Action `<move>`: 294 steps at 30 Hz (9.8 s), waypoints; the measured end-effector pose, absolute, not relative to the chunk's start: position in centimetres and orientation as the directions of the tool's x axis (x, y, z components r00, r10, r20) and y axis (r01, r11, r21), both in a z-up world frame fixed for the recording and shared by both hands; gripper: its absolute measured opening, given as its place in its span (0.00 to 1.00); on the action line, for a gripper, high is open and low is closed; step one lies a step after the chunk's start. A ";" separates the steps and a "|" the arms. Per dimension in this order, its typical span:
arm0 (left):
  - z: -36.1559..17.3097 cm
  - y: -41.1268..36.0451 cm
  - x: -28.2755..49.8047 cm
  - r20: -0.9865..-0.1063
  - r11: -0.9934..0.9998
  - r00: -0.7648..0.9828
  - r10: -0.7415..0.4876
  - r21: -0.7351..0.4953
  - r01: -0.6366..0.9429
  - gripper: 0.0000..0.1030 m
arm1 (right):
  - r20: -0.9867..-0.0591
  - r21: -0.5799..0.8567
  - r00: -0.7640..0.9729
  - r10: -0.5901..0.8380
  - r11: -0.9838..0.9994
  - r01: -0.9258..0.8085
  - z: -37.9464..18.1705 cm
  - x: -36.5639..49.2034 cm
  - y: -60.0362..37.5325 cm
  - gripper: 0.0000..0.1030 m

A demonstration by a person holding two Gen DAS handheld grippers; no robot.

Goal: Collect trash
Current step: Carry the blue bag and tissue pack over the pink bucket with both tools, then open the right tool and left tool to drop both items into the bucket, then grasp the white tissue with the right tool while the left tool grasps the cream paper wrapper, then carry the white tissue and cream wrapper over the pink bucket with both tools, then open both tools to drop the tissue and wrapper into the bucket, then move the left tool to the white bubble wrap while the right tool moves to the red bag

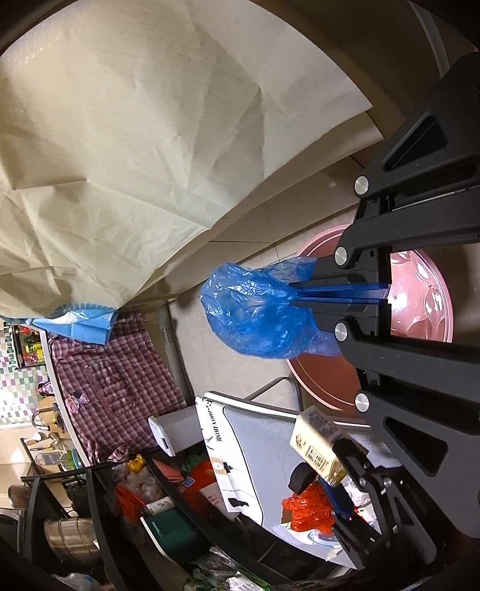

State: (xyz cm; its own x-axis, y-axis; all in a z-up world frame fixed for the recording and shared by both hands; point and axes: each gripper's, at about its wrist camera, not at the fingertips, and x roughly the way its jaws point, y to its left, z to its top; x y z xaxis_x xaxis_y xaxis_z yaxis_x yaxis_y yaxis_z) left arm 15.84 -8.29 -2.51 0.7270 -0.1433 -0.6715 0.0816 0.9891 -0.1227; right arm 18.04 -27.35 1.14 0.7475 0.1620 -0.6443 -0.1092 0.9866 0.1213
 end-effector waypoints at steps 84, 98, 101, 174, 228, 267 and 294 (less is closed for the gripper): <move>-1.3 23.2 3.9 -0.678 0.823 0.687 0.261 -0.216 -0.526 0.26 | -0.729 0.215 0.473 0.494 0.822 -0.528 -6.0 14.1 -3.4 0.22; -6.6 24.2 7.4 -0.776 0.791 0.603 0.187 -0.244 -0.561 0.35 | -0.776 0.183 0.418 0.472 0.803 -0.567 -8.3 14.6 -2.1 0.30; -6.6 24.0 7.6 -0.779 0.798 0.597 0.192 -0.231 -0.557 0.34 | -0.777 0.175 0.420 0.470 0.800 -0.574 -8.2 14.5 -2.0 0.25; -0.7 18.6 3.4 -0.693 0.889 0.687 0.221 -0.147 -0.434 0.04 | -0.634 0.112 0.616 0.466 0.844 -0.524 -0.1 9.9 -6.7 0.09; 2.1 -0.1 7.7 -0.603 0.993 0.793 -0.088 -0.111 0.027 0.04 | -0.562 0.108 0.782 0.271 0.961 -0.255 4.0 15.3 -23.4 0.09; -2.9 -8.0 17.8 -0.699 0.978 0.685 -0.208 -0.160 0.134 0.05 | -0.613 0.151 0.748 0.255 0.967 -0.206 1.6 19.4 -25.6 0.12; 0.2 -2.1 13.1 -0.669 0.985 0.725 -0.161 -0.155 0.076 0.31 | -0.575 0.131 0.784 0.234 0.972 -0.194 2.3 18.1 -24.9 0.45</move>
State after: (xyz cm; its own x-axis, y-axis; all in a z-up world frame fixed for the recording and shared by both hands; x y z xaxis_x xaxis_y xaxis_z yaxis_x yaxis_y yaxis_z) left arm 13.11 -2.05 0.19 0.7254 -0.1613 -0.6692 0.0763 0.9850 -0.1548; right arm 18.12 -24.88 2.34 0.7841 0.2339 -0.5749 -0.1939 0.9722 0.1311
